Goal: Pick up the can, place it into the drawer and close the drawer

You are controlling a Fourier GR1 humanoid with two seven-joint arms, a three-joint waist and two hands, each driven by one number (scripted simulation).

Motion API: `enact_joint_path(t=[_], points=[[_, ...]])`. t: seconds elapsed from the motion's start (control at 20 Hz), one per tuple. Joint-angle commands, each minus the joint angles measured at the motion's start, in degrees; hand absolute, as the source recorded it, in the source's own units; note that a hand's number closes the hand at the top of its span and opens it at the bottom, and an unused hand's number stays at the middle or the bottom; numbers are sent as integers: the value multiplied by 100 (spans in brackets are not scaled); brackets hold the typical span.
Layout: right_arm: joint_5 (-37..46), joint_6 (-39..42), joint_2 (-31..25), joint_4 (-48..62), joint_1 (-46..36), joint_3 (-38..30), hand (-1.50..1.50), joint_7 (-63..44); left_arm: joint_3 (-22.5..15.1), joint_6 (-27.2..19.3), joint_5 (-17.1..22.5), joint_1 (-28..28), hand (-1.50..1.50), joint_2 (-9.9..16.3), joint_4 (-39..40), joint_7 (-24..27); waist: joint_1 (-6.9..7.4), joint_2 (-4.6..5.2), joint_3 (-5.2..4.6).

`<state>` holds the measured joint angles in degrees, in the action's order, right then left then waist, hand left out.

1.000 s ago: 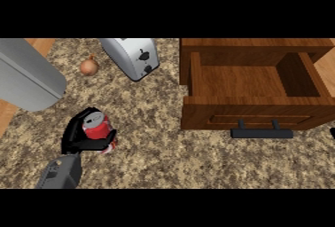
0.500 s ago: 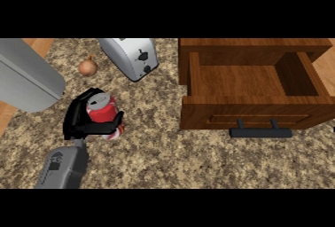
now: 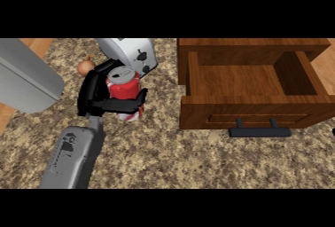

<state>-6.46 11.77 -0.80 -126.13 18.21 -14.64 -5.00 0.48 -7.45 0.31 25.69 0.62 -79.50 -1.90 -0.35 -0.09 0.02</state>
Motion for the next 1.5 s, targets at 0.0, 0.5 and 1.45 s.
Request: enact_joint_path(t=[0.0,0.5,1.45], points=[[-40,-11,76,-211,320,46,-150,120,-572,-485,-78,397,150,-59,-369,-820,-21,-6,0],[-94,-62,-27,92,-242,-215,-150,-85,-991,-1422,-62,2469,150,-62,610,-1364,-41,12,0],[307,-121,78,60,-456,104,-150,-242,-1448,-2327,1116,5350,150,-62,3770,-1110,-186,57,3]])
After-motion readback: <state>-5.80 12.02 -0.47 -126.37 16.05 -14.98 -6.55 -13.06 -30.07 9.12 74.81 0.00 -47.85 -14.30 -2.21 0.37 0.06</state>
